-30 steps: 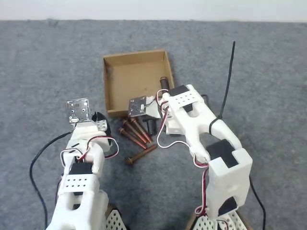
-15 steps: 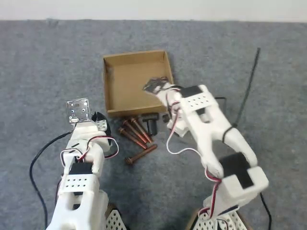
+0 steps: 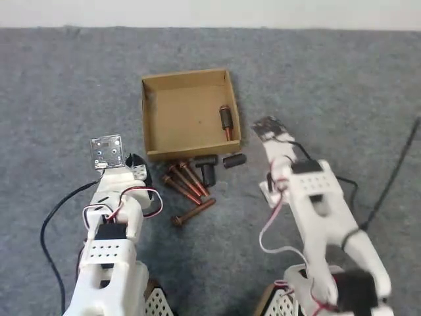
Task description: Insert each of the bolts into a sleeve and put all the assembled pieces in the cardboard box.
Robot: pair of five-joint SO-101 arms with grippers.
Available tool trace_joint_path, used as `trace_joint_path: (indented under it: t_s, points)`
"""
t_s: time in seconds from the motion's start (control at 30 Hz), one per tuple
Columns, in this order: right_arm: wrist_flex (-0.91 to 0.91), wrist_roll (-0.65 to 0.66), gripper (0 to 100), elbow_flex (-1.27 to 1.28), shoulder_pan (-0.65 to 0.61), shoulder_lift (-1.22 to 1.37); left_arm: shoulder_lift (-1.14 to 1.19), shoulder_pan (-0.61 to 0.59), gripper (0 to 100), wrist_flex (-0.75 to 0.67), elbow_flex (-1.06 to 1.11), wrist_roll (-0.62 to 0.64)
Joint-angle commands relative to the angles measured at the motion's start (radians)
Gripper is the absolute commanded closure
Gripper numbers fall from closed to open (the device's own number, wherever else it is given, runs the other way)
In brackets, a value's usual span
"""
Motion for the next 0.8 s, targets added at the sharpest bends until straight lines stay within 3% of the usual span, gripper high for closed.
trace_joint_path:
  t_s: [0.0, 0.2, 0.47, 0.6, 0.77]
  points:
    - [-0.036, -0.008, 99.3, 0.086, 0.067, -0.159, -0.035, 0.000, 99, -0.020, -0.013, -0.006]
    - [-0.048, 0.000, 99.3, 0.224, 0.127, -0.321, -0.037, -0.003, 99, 0.023, -0.048, -0.003]
    - [-0.111, 0.000, 99.3, 0.298, 0.134, -0.395, -0.031, 0.006, 99, 0.621, -0.387, -0.003]
    - [-0.111, 0.000, 99.3, 0.298, 0.134, -0.392, -0.029, 0.029, 99, 0.799, -0.501, -0.006]
    - [-0.111, 0.000, 99.3, 0.298, 0.136, -0.392, -0.029, 0.190, 99, 0.937, -0.549, -0.008]
